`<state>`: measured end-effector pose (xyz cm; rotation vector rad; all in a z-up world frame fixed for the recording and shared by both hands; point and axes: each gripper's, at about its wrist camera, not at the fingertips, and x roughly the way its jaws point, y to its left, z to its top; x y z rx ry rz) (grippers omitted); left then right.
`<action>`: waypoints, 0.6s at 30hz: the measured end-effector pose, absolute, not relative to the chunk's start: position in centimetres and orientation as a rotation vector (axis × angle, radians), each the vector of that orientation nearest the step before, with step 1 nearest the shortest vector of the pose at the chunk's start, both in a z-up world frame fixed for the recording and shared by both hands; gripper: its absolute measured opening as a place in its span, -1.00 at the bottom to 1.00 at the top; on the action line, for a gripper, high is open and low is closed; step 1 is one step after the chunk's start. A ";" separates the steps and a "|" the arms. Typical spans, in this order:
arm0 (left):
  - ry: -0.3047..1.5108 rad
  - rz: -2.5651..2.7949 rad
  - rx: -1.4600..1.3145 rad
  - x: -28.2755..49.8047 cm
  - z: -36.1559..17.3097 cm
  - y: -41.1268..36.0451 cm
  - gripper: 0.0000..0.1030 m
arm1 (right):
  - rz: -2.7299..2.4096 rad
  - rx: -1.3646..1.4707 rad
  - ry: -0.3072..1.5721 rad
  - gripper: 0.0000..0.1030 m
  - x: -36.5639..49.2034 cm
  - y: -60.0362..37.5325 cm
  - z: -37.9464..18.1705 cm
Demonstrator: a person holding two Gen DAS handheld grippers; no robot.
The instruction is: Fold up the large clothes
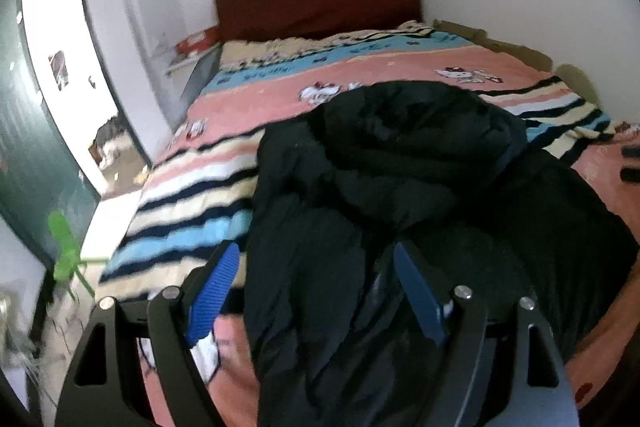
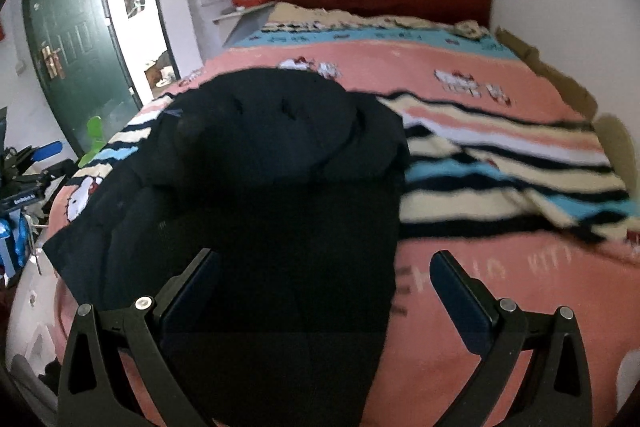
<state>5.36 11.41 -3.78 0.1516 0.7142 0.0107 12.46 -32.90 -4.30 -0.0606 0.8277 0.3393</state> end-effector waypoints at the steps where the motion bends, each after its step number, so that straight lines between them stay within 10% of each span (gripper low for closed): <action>1: 0.727 0.017 0.129 5.0 -4.1 12.1 0.54 | 0.337 -0.052 0.841 0.99 12.2 -33.3 -4.8; 18: 0.916 -0.003 -0.274 1.1 -10.0 20.8 0.54 | 0.366 0.139 1.029 0.99 11.5 -36.1 -12.9</action>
